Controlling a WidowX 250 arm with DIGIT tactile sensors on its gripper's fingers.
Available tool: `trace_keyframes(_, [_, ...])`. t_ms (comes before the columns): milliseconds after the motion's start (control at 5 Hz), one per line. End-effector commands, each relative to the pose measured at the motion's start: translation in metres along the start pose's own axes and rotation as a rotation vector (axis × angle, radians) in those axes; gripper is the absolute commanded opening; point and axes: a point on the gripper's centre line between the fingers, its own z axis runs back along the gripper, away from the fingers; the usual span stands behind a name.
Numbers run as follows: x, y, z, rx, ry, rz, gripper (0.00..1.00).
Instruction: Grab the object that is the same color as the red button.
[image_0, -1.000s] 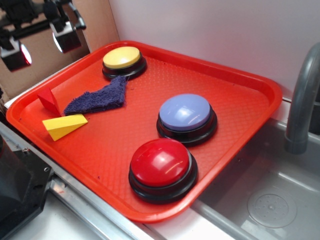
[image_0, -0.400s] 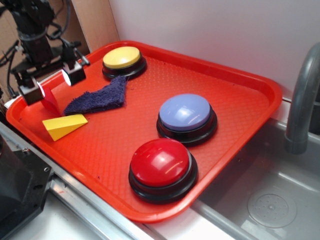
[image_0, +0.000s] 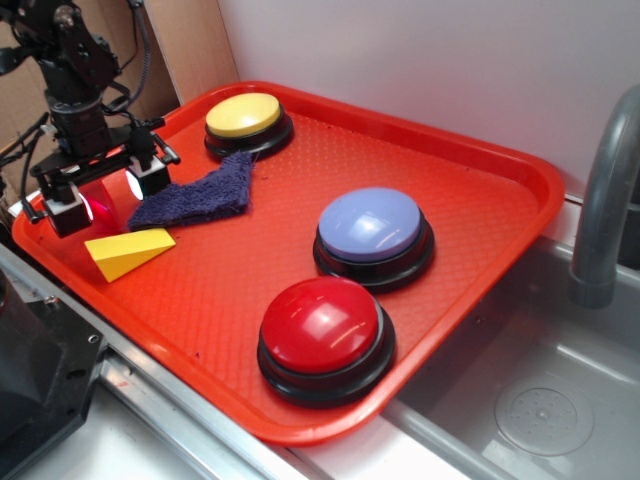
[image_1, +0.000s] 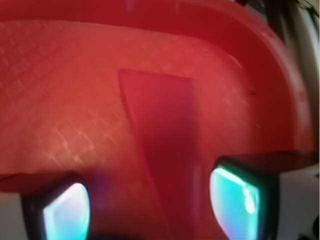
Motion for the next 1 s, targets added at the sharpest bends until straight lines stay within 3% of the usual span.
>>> trace_keyframes(0, [0.009,0.012,-0.003,-0.033,-0.030,0.041,0.00])
trace_keyframes(400, [0.013,0.005,0.020,-0.082,-0.047,-0.064,0.00])
trace_keyframes(600, [0.007,-0.009,0.048,-0.086,-0.020,-0.317,0.00])
trace_keyframes(800, [-0.010,-0.027,0.084,-0.128,0.033,-0.563,0.00])
